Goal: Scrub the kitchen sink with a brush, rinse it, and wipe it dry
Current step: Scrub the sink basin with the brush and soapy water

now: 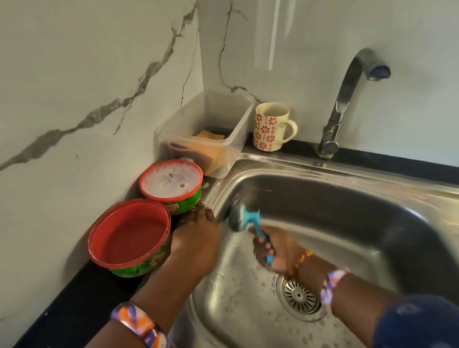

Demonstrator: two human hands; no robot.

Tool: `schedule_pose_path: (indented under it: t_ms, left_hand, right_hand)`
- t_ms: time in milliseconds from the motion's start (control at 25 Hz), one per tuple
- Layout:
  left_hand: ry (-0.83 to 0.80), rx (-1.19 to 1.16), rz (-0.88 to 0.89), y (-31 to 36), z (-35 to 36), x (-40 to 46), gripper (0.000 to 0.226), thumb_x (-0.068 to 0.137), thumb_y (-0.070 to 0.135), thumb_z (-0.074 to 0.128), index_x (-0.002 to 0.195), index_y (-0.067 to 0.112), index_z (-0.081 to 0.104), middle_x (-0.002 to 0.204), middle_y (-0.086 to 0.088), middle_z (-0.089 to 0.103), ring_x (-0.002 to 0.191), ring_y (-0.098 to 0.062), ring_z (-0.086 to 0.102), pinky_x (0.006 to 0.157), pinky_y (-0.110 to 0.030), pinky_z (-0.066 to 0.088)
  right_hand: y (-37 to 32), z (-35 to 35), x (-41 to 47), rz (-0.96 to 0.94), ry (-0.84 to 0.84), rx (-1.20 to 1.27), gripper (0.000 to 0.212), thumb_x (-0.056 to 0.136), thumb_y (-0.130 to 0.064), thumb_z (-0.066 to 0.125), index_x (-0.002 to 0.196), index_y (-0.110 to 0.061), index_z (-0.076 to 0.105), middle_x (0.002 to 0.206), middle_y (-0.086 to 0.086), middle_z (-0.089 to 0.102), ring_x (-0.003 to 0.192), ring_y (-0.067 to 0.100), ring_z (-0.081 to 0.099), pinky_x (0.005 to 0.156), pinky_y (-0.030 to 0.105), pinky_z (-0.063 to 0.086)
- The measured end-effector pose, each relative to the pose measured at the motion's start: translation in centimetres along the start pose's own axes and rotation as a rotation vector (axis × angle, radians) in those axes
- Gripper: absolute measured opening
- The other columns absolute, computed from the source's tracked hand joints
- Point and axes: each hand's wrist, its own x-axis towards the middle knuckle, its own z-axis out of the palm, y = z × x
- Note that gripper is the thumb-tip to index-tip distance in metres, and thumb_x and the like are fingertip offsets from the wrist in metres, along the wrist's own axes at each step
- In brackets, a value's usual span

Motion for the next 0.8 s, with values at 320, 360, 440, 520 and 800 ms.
schedule_pose_path:
  t_ms: [320, 360, 440, 520, 800]
  left_hand:
    - [0.03, 0.156, 0.028, 0.1, -0.3, -0.3, 0.061, 0.095, 0.02, 0.05, 0.147, 0.004, 0.022, 0.157, -0.014, 0.009, 0.137, -0.026, 0.034, 0.104, -0.031, 0.038]
    - [0.021, 0.164, 0.029, 0.1, -0.4, -0.4, 0.06, 0.094, 0.021, 0.051, 0.146, 0.005, 0.025, 0.157, -0.013, 0.011, 0.135, -0.026, 0.038, 0.102, -0.031, 0.041]
    - [0.016, 0.181, 0.034, 0.1, -0.7, -0.5, 0.057, 0.094, 0.023, 0.052, 0.144, 0.007, 0.03, 0.155, -0.013, 0.017, 0.13, -0.025, 0.043, 0.098, -0.031, 0.043]
    - [0.038, 0.221, 0.053, -0.1, -0.8, -0.4, 0.052, 0.093, 0.026, 0.052, 0.14, 0.008, 0.037, 0.15, -0.013, 0.027, 0.124, -0.024, 0.048, 0.095, -0.03, 0.045]
    - [0.037, 0.295, 0.092, 0.5, -1.2, -0.3, 0.037, 0.095, 0.022, 0.049, 0.129, 0.009, 0.049, 0.134, -0.013, 0.044, 0.118, -0.024, 0.052, 0.089, -0.03, 0.047]
  right_hand:
    - [-1.9, 2.2, -0.1, -0.094, -0.047, 0.136, 0.033, 0.1, -0.029, 0.029, 0.076, -0.014, 0.047, 0.032, -0.005, 0.035, 0.02, 0.002, 0.026, 0.022, 0.008, 0.019]
    - [-1.2, 2.0, 0.7, -0.074, -0.037, 0.111, 0.034, 0.1, -0.029, 0.028, 0.073, -0.015, 0.044, 0.032, -0.005, 0.036, 0.019, 0.002, 0.026, 0.023, 0.008, 0.019]
    - [1.2, 0.7, 1.1, 0.01, -0.049, 0.087, 0.036, 0.099, -0.025, 0.027, 0.069, -0.012, 0.041, 0.031, -0.004, 0.036, 0.019, 0.004, 0.027, 0.023, 0.008, 0.02]
    - [1.3, 0.6, 0.1, 0.064, -0.105, 0.099, 0.038, 0.1, -0.024, 0.027, 0.07, -0.008, 0.044, 0.031, -0.003, 0.035, 0.019, 0.003, 0.027, 0.022, 0.009, 0.021]
    - [-3.4, 6.0, -0.3, -0.307, -0.019, 0.165, 0.02, 0.101, -0.03, 0.036, 0.095, -0.015, 0.049, 0.055, 0.0, 0.034, 0.022, 0.002, 0.025, 0.026, 0.007, 0.018]
